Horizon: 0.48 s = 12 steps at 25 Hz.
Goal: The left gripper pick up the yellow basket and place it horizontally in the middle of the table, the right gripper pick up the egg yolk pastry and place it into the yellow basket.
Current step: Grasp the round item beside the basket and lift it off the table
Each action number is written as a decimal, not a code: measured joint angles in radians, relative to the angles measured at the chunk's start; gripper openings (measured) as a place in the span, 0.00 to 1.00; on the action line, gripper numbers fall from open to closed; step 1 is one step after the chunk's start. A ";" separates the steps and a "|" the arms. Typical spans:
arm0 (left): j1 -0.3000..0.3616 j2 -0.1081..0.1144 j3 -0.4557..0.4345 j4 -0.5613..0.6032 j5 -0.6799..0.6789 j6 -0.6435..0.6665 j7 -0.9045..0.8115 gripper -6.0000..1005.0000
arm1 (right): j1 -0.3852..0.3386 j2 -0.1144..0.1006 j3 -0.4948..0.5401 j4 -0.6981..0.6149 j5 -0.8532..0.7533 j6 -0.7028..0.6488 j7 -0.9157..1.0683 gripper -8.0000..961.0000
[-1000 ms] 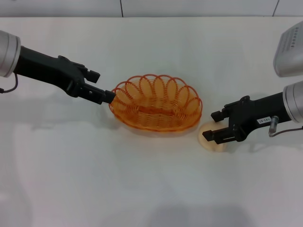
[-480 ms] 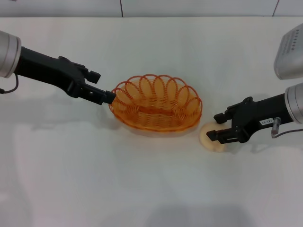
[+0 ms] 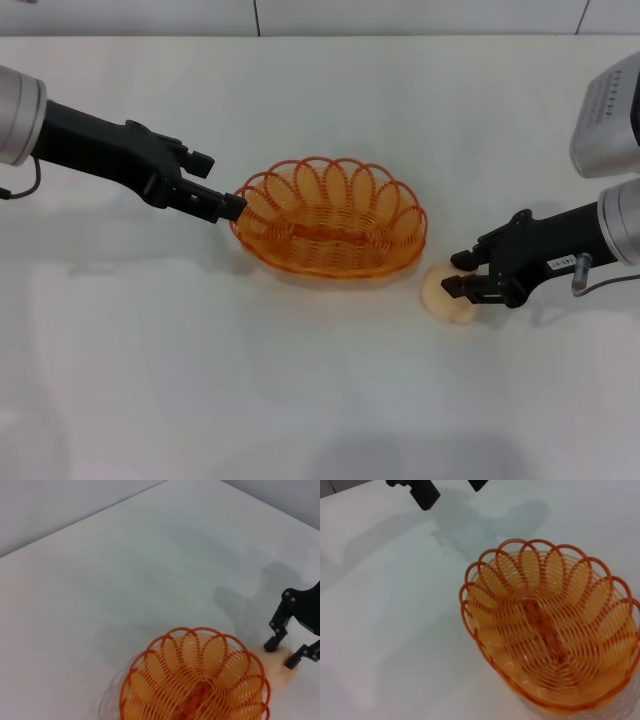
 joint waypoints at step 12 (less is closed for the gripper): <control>0.000 0.000 0.000 0.000 0.000 -0.002 0.001 0.86 | 0.003 0.000 -0.004 -0.011 0.000 -0.003 0.001 0.18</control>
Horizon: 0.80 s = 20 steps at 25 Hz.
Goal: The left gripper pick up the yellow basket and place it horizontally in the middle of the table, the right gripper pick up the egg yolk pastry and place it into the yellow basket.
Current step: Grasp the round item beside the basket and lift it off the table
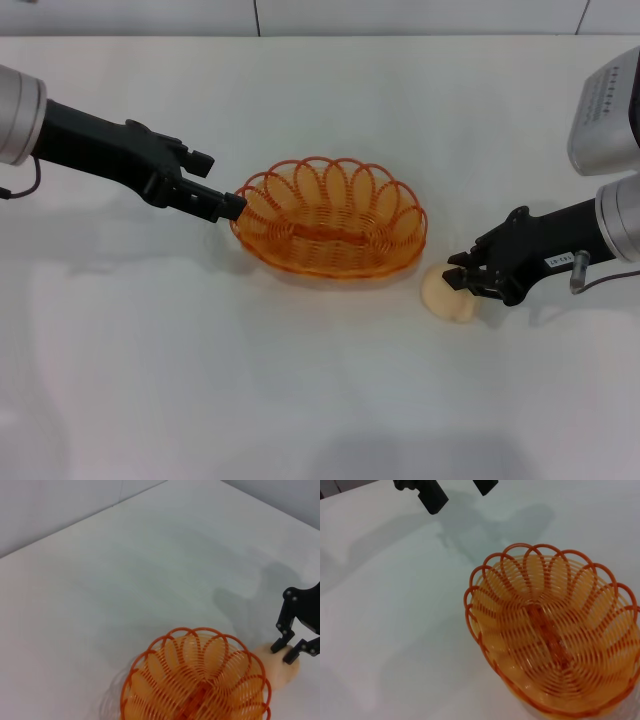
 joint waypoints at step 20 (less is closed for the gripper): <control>0.013 0.003 0.000 0.000 0.001 0.002 0.031 0.86 | -0.020 -0.001 0.061 -0.235 0.001 -0.061 0.090 0.06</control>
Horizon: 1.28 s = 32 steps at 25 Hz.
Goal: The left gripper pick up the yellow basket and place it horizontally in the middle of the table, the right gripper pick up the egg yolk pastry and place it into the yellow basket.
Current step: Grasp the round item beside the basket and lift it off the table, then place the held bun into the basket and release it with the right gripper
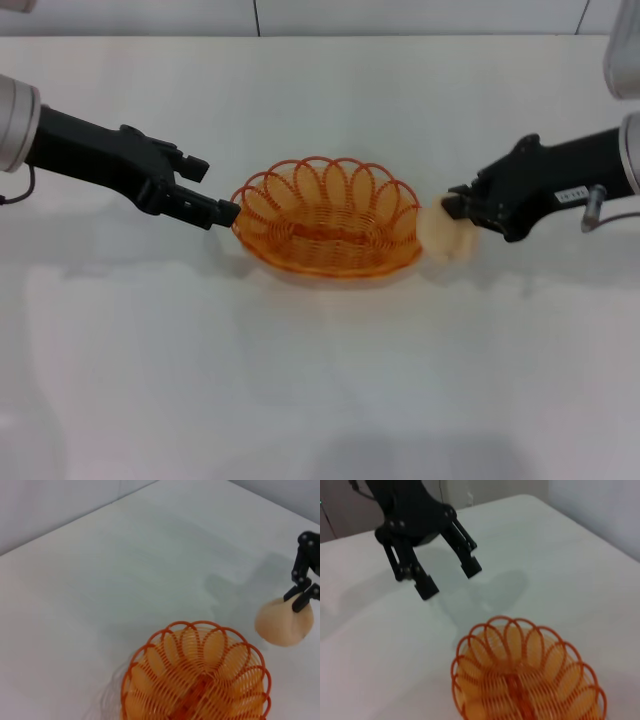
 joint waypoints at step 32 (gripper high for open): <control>0.007 -0.004 0.000 0.001 -0.025 0.000 0.025 0.86 | 0.254 0.014 -0.232 0.248 0.037 0.294 0.027 0.07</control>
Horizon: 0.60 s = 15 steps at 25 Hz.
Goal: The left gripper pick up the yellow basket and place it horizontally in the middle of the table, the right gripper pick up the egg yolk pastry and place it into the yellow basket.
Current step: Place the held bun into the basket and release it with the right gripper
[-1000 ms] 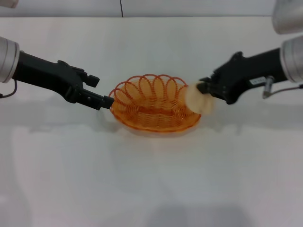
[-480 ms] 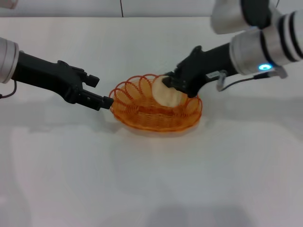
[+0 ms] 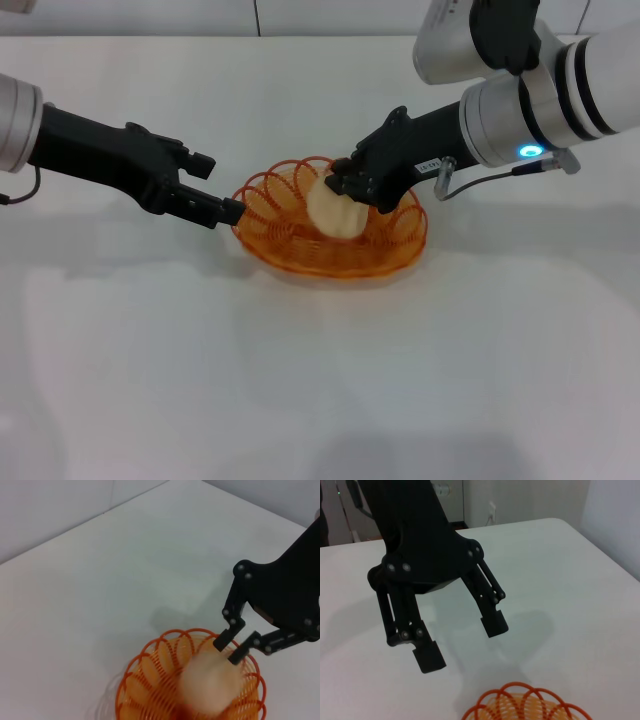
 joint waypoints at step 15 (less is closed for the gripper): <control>0.024 0.001 -0.005 0.002 -0.003 0.003 0.017 0.86 | -0.137 -0.010 0.030 -0.160 0.026 0.000 -0.009 0.54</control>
